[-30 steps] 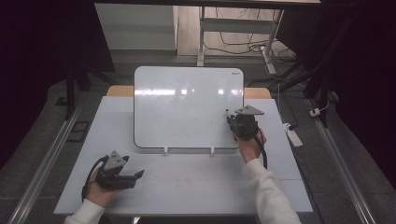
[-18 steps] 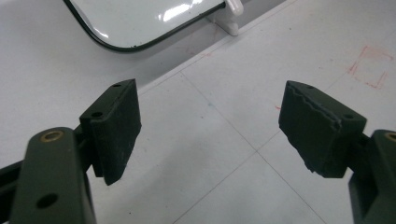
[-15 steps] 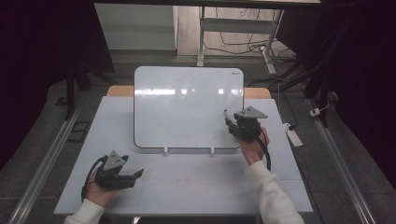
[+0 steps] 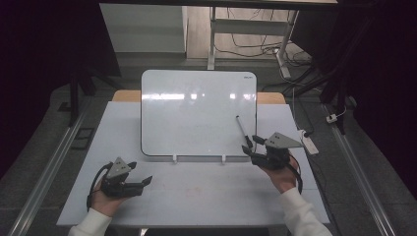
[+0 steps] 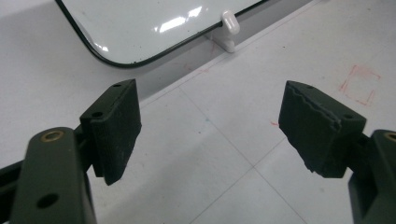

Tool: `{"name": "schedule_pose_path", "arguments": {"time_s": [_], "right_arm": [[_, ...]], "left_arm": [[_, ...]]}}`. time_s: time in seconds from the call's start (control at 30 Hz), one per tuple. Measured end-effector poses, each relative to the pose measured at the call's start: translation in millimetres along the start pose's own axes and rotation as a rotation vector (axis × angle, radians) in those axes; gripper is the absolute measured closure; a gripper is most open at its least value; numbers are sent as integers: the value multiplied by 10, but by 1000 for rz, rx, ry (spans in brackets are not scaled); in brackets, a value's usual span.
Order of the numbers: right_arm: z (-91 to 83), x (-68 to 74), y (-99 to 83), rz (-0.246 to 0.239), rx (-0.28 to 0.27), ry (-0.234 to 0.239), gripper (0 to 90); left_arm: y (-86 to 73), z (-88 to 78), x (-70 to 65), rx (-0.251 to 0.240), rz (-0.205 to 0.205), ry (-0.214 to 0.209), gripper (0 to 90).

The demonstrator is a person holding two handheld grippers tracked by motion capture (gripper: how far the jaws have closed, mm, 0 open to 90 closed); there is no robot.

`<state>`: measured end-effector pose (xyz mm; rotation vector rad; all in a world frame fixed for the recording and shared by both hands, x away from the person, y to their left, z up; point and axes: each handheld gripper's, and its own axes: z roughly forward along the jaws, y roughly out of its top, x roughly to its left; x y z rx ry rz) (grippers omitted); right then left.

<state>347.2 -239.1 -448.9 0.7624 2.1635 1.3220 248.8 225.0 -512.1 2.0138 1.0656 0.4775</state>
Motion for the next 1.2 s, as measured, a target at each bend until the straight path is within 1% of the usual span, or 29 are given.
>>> {"name": "schedule_pose_path", "arguments": {"time_s": [0.13, 0.23, 0.3, 0.37, 0.43, 0.53, 0.57, 0.63, 0.73, 0.83, 0.9, 1.2], "right_arm": [[-165, 1, -187, -3, 20, 11, 430], [-289, -33, -350, -1, 40, 18, 426], [-378, -67, -459, 12, 50, 21, 425], [-463, -103, -571, 22, 61, 6, 424], [-545, -143, -681, 47, 69, -3, 420], [-644, -213, -831, 67, 86, -37, 420], [-662, -238, -867, 71, 95, -55, 420], [-679, -293, -905, 86, 100, -70, 418], [-666, -328, -917, 101, 99, -61, 416], [-638, -296, -915, 76, 106, -50, 416], [-622, -279, -911, 67, 110, -42, 415], [-614, -273, -917, 60, 118, -47, 414]], "left_arm": [[-1, 3, 5, -6, 2, -7, 218], [-2, 8, 6, -8, 2, -13, 219], [-1, 13, 8, -9, 5, -17, 218], [-1, 22, 6, -8, 7, -20, 218], [-4, 27, 2, -7, 8, -22, 218], [-8, 34, 1, -5, 10, -24, 219], [-4, 40, 0, -5, 9, -23, 220], [9, 48, -8, -5, 10, -23, 221], [19, 57, -24, -4, 16, -27, 221], [16, 56, -17, -2, 15, -28, 221], [14, 51, -10, -3, 14, -28, 221], [6, 52, -1, -2, 9, -29, 220]]}}
